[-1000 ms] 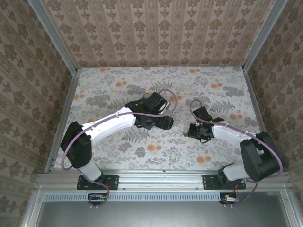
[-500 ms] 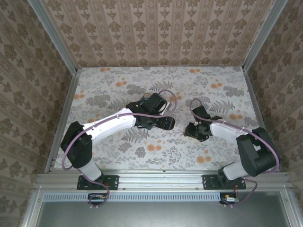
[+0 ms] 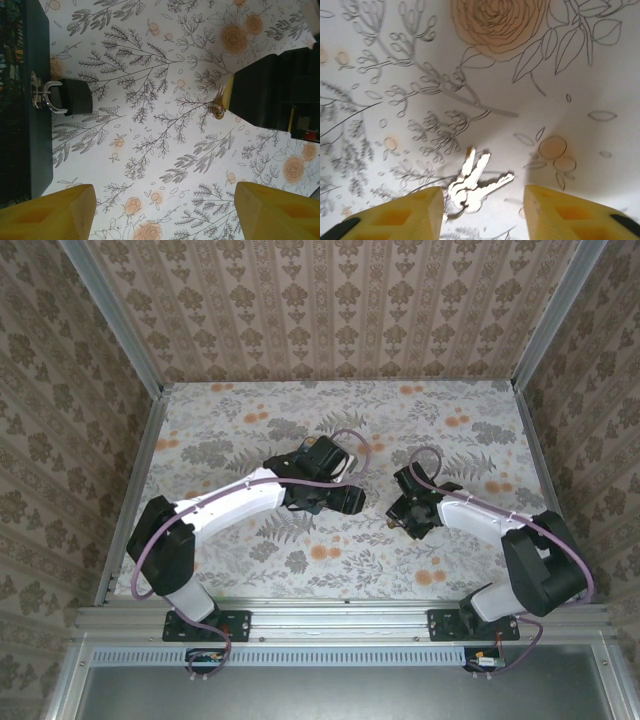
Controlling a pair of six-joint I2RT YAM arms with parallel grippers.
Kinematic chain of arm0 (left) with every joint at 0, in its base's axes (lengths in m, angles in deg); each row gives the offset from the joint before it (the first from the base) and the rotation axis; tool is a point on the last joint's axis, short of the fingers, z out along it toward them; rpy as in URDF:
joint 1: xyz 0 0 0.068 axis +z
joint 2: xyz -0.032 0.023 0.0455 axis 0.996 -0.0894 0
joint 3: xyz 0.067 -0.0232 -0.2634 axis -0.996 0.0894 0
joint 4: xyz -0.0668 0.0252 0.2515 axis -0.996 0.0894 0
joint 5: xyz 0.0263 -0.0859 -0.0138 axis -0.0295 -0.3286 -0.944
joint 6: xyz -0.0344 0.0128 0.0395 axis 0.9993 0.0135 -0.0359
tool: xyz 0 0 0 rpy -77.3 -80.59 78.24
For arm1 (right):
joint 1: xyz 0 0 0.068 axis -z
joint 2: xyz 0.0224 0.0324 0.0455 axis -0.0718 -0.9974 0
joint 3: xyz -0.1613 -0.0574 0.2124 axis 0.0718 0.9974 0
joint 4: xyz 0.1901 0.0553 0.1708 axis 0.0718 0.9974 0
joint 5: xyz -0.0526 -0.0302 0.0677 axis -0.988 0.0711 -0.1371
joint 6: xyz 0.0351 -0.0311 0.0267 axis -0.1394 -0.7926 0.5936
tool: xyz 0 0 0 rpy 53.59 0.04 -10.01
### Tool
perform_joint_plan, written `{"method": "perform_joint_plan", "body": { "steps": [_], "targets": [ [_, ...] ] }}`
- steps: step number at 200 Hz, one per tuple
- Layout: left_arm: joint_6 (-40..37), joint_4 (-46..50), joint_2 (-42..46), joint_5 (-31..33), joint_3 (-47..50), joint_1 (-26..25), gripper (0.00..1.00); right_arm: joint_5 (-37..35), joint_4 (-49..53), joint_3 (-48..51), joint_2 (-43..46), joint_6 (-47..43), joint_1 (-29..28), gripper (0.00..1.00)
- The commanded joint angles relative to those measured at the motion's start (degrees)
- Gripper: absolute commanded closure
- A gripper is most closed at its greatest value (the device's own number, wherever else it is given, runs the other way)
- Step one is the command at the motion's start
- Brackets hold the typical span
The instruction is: Unlock a padlock with a key
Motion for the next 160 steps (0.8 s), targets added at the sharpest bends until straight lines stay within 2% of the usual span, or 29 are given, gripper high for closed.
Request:
{"method": "perform_joint_plan", "body": {
  "steps": [1, 41, 73, 121, 160],
  "targets": [
    [-1.6, -0.2, 2.8, -1.0, 1.3, 0.6, 0.26, -3.6, 3.6, -3.2, 1.7, 11.3, -0.8, 0.51],
    [-1.3, -1.9, 5.5, -1.7, 4.1, 1.5, 0.26, -2.4, 4.1, -2.6, -0.6, 23.6, -1.8, 0.48],
    [-1.3, -2.6, 8.0, -2.3, 6.4, 2.2, 0.25, -2.7, 3.4, -4.1, -3.9, 28.6, -2.1, 0.49],
    [-2.2, -2.1, 11.4, -2.4, 9.1, 4.1, 0.25, -3.0, 3.3, -3.8, -7.5, 32.7, -2.3, 0.52],
    [-2.6, -2.2, 13.5, -3.0, 10.8, 6.0, 0.25, -2.4, 2.4, -4.9, -10.6, 31.5, -0.8, 0.54]
  ]
}}
